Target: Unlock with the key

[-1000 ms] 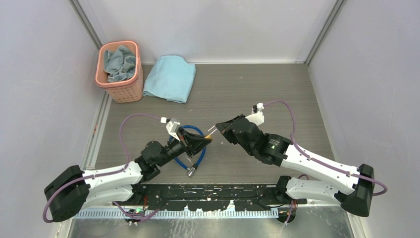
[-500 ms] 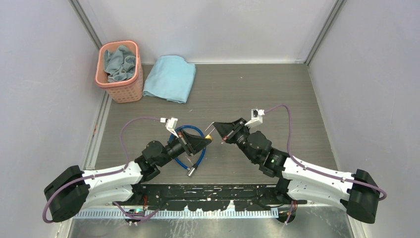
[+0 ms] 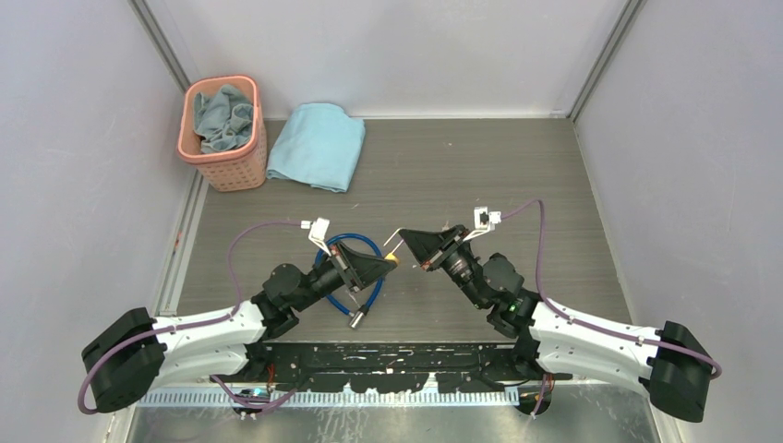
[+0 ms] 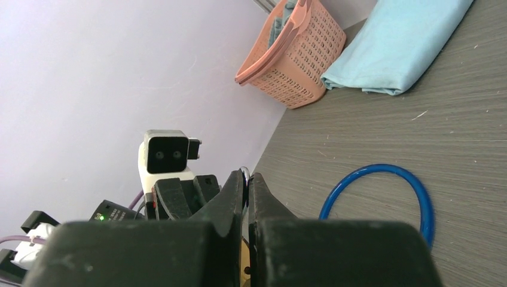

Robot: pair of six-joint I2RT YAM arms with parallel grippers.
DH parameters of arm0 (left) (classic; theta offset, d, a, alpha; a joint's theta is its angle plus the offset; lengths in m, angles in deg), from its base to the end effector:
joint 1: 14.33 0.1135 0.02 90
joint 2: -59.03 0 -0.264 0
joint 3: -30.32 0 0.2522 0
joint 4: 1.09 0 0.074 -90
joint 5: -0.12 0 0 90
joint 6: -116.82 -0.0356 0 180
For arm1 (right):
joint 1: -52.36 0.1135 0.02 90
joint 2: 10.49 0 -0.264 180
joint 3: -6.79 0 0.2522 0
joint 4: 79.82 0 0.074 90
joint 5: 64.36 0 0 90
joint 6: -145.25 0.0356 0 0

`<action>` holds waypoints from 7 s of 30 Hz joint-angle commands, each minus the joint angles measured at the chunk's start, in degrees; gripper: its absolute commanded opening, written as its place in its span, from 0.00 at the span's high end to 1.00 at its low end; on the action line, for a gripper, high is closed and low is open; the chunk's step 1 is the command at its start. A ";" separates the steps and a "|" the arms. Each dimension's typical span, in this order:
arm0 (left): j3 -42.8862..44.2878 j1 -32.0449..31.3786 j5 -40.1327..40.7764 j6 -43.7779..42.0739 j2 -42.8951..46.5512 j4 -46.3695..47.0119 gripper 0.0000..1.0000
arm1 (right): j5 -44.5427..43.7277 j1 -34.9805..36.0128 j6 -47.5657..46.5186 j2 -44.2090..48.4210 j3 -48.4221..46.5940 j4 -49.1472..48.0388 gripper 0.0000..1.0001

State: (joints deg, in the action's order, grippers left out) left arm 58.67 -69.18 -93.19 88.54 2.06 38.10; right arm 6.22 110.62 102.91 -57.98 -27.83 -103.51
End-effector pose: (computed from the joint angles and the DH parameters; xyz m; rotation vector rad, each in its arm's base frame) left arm 0.1164 -0.1689 0.2341 -0.0409 1.6249 -1.6883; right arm 0.1117 0.1580 0.2721 0.1695 1.5132 1.2855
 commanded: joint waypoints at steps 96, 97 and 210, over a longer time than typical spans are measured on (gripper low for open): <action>-1.59 0.20 18.78 -21.97 30.74 -44.95 0.15 | 33.23 -37.75 -1.06 -66.12 -32.18 -8.14 0.99; -1.63 0.23 18.78 -21.94 30.62 -44.95 0.16 | 33.41 -37.85 -1.15 -66.27 -32.48 -7.90 0.99; 25.23 0.36 33.78 13.08 -24.05 -74.23 0.90 | 4.14 -29.17 -9.37 -31.65 -27.64 57.93 0.22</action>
State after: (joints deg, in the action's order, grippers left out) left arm 85.90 -70.25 -61.15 97.70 -25.70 -38.84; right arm 6.55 81.97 95.92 -86.09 -53.21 -37.85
